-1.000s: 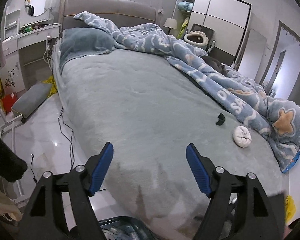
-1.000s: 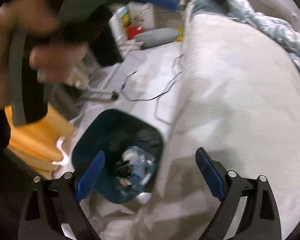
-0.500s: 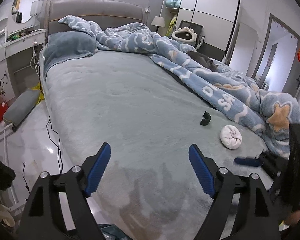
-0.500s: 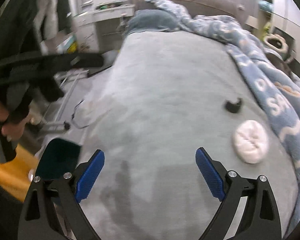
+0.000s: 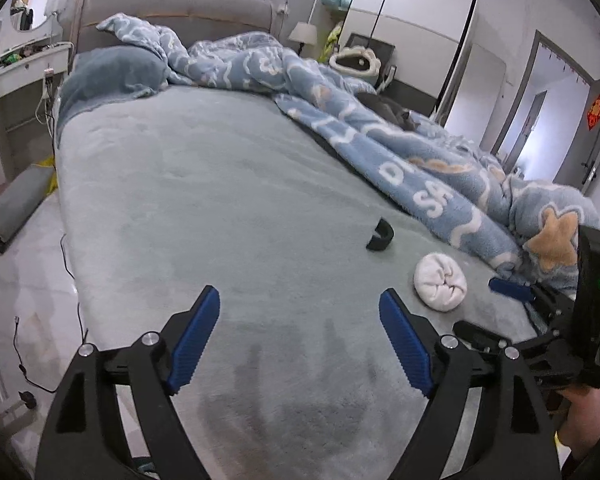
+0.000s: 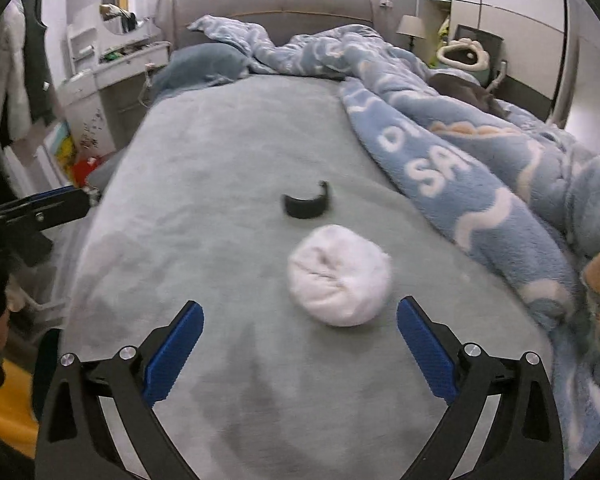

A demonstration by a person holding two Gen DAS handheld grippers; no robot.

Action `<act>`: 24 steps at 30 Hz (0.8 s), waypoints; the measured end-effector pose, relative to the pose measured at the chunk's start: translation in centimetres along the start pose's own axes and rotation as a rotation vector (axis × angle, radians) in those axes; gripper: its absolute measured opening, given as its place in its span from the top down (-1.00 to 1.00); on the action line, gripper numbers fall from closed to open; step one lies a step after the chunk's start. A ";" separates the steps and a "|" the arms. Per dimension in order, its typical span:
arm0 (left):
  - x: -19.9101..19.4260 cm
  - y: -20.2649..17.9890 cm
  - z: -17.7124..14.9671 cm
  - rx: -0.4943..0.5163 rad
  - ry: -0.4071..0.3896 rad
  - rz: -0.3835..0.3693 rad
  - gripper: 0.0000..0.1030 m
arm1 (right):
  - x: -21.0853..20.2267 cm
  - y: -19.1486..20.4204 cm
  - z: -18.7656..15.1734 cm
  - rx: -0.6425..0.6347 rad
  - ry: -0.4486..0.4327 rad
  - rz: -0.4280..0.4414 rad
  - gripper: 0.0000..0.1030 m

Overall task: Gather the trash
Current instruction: 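Move both tools back toward the white cloth ball and black clip, then grasp the black clip with the left tool while the right tool grasps the white cloth ball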

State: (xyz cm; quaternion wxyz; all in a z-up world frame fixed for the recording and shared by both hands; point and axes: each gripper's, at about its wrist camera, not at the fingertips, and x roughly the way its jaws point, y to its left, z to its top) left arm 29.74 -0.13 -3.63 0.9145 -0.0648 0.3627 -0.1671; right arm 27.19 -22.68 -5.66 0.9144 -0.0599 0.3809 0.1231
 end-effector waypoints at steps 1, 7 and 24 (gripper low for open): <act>0.6 -0.1 -0.2 -0.001 0.020 -0.006 -0.63 | 0.2 -0.4 0.1 -0.002 -0.002 -0.008 -0.91; 2.6 -1.2 -0.4 -0.003 0.070 -0.095 -0.63 | 1.3 -1.9 0.7 0.016 -0.010 -0.003 -0.91; 9.5 -2.9 2.8 -0.007 0.090 -0.169 -0.63 | 7.9 -3.8 2.3 0.009 0.132 0.026 -0.19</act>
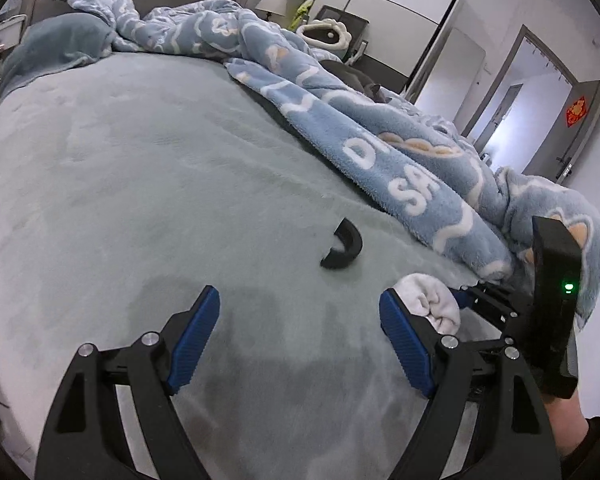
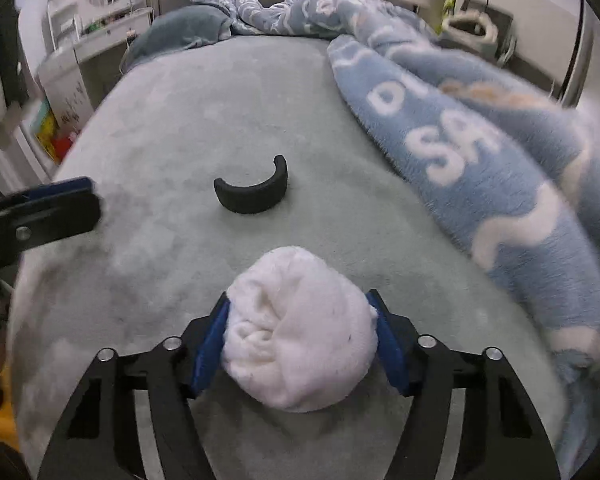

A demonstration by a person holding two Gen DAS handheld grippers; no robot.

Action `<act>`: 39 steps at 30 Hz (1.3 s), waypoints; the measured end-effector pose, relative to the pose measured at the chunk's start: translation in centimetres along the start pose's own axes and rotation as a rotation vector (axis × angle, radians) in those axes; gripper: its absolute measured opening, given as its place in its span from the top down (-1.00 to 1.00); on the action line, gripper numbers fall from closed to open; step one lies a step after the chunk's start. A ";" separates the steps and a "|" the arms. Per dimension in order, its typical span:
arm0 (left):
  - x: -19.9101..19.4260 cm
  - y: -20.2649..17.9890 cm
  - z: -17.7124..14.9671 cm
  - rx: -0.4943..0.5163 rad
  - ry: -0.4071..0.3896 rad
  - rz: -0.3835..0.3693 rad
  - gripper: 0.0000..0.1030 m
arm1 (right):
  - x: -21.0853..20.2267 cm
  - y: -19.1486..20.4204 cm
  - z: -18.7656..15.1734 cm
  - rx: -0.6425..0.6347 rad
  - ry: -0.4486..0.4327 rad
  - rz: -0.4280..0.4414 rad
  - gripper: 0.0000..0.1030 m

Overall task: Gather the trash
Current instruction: 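Grasp the black clip with the left tool while the right tool grasps the white cloth ball, then carry the black clip and white cloth ball toward the bin with both tools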

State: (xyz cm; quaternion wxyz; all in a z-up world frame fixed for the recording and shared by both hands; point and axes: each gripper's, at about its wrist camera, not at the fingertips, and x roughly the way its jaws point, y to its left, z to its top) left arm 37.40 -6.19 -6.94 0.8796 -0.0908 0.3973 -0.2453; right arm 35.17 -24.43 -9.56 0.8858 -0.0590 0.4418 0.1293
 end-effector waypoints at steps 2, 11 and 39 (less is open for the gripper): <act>1.1 -0.2 0.4 0.003 0.012 -0.007 -0.63 | -0.4 -0.5 0.5 0.004 -0.017 0.019 -0.16; 4.7 -2.4 1.5 0.037 0.029 -0.028 -0.57 | -2.1 -4.3 1.7 0.071 -0.088 0.003 -0.16; 8.1 -5.1 2.3 0.122 0.031 0.056 0.40 | -3.2 -7.9 0.3 0.143 -0.071 0.098 -0.16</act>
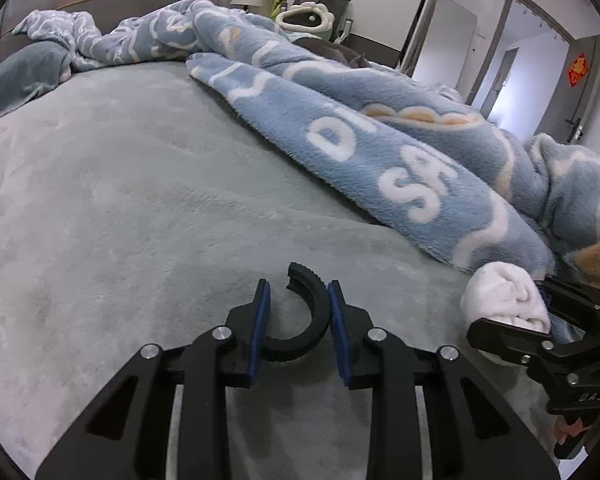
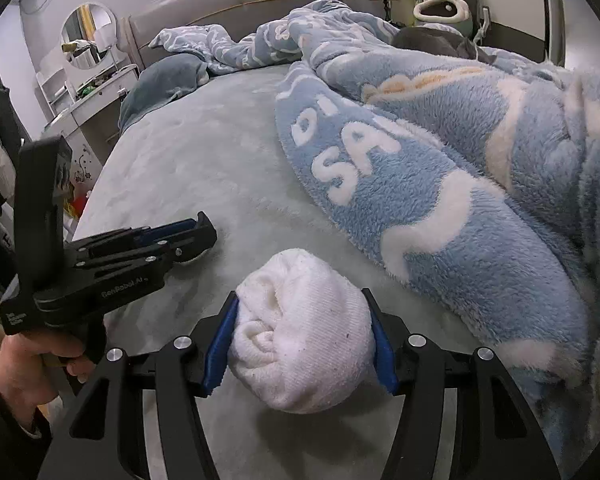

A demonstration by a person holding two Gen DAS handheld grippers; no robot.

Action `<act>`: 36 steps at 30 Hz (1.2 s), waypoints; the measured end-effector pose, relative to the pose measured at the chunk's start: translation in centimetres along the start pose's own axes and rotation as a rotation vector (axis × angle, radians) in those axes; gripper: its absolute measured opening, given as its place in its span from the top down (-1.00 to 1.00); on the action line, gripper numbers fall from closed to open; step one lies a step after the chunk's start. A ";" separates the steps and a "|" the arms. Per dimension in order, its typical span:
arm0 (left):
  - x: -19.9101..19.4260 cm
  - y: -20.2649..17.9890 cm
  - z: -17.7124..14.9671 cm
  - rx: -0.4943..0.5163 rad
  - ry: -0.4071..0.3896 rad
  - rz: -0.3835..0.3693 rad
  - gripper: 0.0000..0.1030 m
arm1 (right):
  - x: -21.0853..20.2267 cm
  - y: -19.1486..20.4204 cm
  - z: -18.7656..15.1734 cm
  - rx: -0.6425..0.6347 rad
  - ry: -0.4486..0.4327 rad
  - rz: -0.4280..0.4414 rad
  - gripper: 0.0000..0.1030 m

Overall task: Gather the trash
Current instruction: 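Carry the black clip and white cloth ball toward the bin with both tools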

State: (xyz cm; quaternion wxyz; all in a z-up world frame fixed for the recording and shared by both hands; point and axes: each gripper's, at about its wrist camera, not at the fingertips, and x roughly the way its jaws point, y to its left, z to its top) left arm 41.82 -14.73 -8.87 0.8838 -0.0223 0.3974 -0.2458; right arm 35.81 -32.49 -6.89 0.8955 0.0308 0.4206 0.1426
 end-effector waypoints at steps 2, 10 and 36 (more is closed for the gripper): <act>-0.5 -0.4 0.0 0.005 -0.001 -0.007 0.40 | -0.3 0.2 -0.1 -0.007 0.001 -0.004 -0.16; -3.7 -1.7 -1.3 0.004 -0.009 -0.033 0.40 | -2.7 1.6 -0.6 -0.012 -0.030 0.003 -0.16; -16.3 3.3 -8.8 0.040 0.058 0.123 0.40 | -4.7 14.0 -4.0 -0.143 0.021 0.132 -0.16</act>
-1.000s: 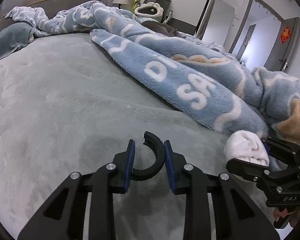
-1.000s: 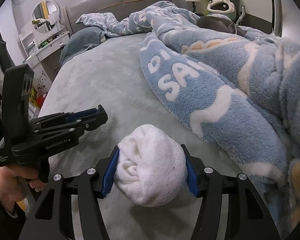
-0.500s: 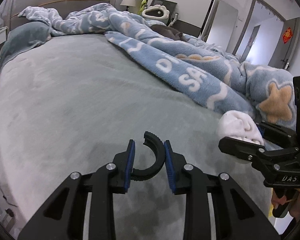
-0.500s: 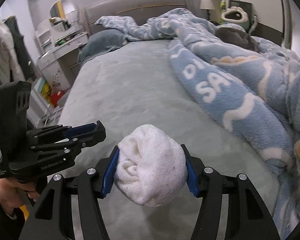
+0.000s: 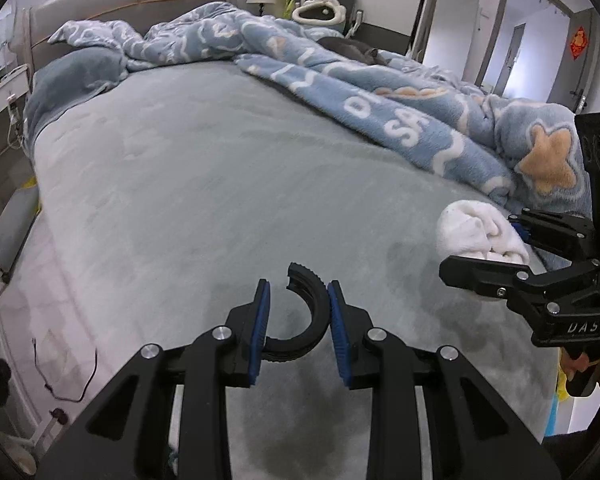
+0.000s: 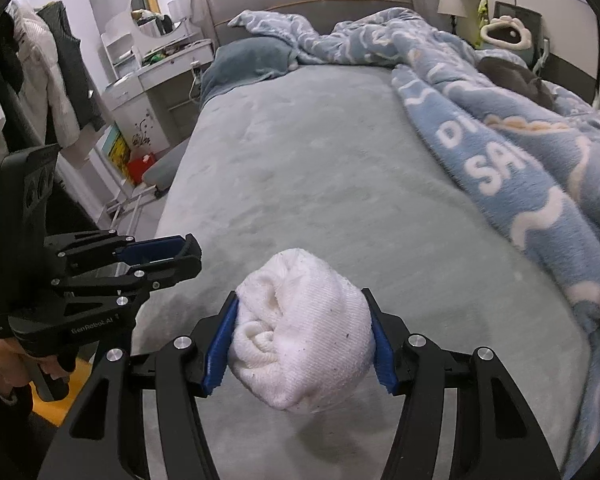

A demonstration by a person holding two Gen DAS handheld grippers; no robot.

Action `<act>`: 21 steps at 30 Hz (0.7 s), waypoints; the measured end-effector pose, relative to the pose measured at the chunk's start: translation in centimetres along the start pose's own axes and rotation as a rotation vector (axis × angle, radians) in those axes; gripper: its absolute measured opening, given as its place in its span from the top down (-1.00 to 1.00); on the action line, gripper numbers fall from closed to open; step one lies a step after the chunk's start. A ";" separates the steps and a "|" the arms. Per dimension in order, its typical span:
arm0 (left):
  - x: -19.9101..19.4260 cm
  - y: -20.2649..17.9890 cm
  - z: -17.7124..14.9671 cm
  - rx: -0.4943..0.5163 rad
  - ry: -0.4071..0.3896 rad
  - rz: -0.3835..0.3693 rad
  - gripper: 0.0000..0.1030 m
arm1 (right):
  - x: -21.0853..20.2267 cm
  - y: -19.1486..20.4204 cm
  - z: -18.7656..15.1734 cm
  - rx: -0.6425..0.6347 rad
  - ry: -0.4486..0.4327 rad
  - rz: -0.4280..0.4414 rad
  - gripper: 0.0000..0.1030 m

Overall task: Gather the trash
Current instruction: 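Carry the black clip and white cloth ball toward the bin with both tools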

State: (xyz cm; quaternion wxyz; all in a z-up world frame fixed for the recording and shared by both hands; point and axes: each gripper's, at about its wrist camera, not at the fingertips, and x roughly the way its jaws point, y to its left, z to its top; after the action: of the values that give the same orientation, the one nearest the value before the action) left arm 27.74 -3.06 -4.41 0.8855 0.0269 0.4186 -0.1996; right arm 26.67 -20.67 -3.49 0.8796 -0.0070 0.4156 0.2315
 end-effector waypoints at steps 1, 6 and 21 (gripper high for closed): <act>-0.3 0.4 -0.4 -0.006 0.004 0.002 0.40 | 0.1 0.6 -0.2 -0.003 0.000 0.002 -0.16; -2.2 2.4 -2.6 -0.044 0.027 0.023 0.40 | 0.6 3.8 -0.8 -0.026 0.011 0.024 -0.16; -7.0 10.2 -12.4 -0.238 0.149 0.154 0.40 | 0.9 14.0 -1.2 -0.173 0.059 0.164 -0.16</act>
State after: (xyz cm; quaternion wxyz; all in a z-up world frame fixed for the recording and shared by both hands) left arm 18.53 11.30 -8.43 0.8616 -0.0313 0.5007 -0.0776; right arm 20.54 -8.07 -2.42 0.8413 -0.0557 0.4187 0.3373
